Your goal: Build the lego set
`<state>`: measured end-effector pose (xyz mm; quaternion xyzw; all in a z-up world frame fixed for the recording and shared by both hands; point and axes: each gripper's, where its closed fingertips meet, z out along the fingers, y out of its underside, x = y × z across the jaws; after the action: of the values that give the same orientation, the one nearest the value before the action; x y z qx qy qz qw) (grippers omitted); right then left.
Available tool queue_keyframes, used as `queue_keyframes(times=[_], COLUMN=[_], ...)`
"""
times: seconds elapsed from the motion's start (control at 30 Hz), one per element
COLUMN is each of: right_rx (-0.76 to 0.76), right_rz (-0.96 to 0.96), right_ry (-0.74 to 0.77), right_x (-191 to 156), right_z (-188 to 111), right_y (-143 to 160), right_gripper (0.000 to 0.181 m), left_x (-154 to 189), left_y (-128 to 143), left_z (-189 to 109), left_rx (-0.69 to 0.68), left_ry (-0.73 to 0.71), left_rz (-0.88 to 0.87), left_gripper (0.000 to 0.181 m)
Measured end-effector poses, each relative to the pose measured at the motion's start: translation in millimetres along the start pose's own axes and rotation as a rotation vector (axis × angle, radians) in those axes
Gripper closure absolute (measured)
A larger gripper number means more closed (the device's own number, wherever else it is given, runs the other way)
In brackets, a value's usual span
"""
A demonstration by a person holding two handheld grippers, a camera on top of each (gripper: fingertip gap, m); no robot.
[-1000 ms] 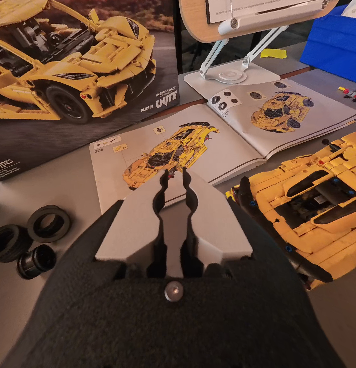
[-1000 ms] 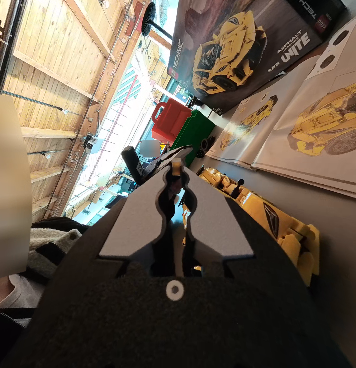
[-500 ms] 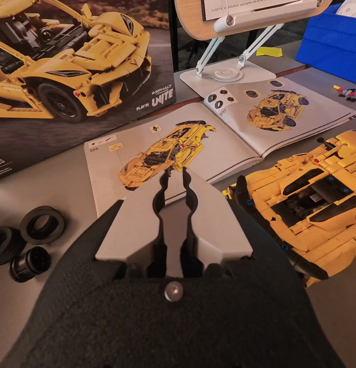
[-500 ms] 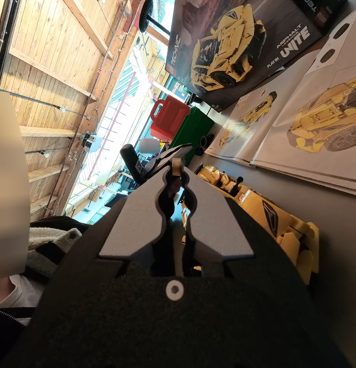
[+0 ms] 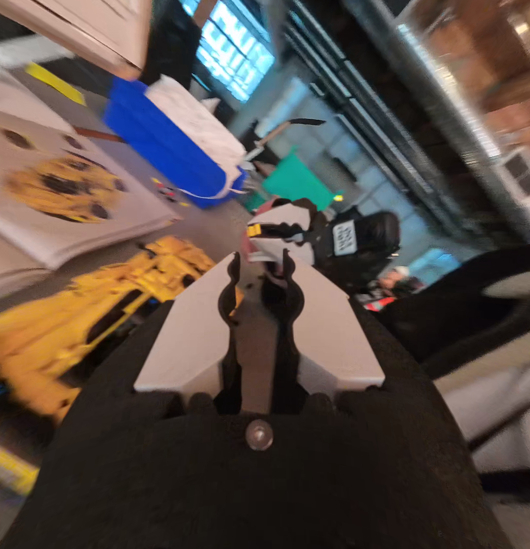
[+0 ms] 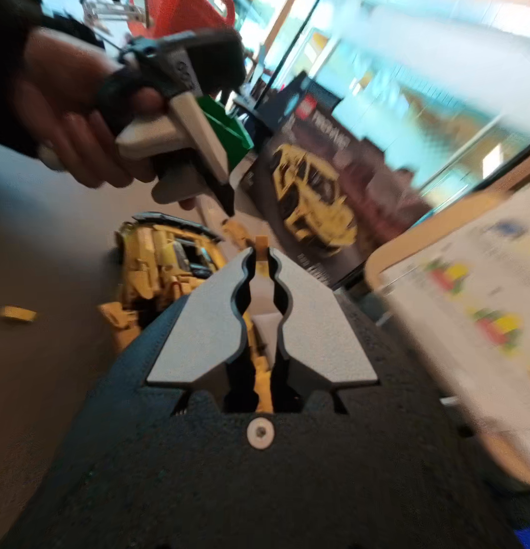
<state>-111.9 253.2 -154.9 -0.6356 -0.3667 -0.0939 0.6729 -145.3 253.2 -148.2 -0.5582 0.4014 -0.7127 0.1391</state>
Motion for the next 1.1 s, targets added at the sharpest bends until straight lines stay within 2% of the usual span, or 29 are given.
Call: queue_keyframes(times=[0.07,0.17,0.27,0.37,0.47,0.57,0.67,0.9,1.03,1.1], right_rx=[0.071,0.038,0.026,0.023,-0.007,-0.027,-0.028,0.02,0.041,0.065], right_rz=[-0.222,-0.282,-0.4,-0.425,-0.449,-0.445,-0.364,-0.004,0.127,0.26], right_ry=[0.092,0.008,0.018,0.008,0.001,-0.012,-0.011,-0.02,-0.005,-0.041], right_x=[-3.1,-19.3,-25.7,-31.3,-33.7,-35.3,-34.9,-26.2,-18.2,-17.1], right_z=[-2.0,2.7,3.4,5.5,7.4,8.6,9.7,7.2,6.2,5.9], right_y=[-12.0,-7.1,-7.7,-8.6,-2.7,2.6,4.1,-3.6,-7.5,-10.4], right_gripper=[0.174,0.174,0.174,0.174,0.174,0.174,0.173,0.169,0.145,0.134], left_x=[2.1,1.9,-5.1,-10.5,-10.8,-15.9,-16.8,-13.0,-12.2,-10.8], left_y=[8.1,8.8,13.8,23.7,27.3,29.7,28.7,17.4,6.5,1.0], left_z=[6.4,8.1,9.7,13.2,14.6,15.1,15.3,12.3,7.4,5.3], left_rx=[-0.023,-0.023,-0.056,-0.115,-0.139,-0.159,-0.164,-0.122,-0.068,-0.048], left_ry=[0.025,-0.006,-0.074,-0.123,-0.159,-0.219,-0.263,-0.328,-0.365,-0.403], left_rz=[-0.044,0.001,0.072,0.137,0.22,0.292,0.377,0.555,0.607,0.682], left_gripper=[0.153,0.153,0.157,0.159,0.176,0.179,0.178,0.179,0.178,0.179])
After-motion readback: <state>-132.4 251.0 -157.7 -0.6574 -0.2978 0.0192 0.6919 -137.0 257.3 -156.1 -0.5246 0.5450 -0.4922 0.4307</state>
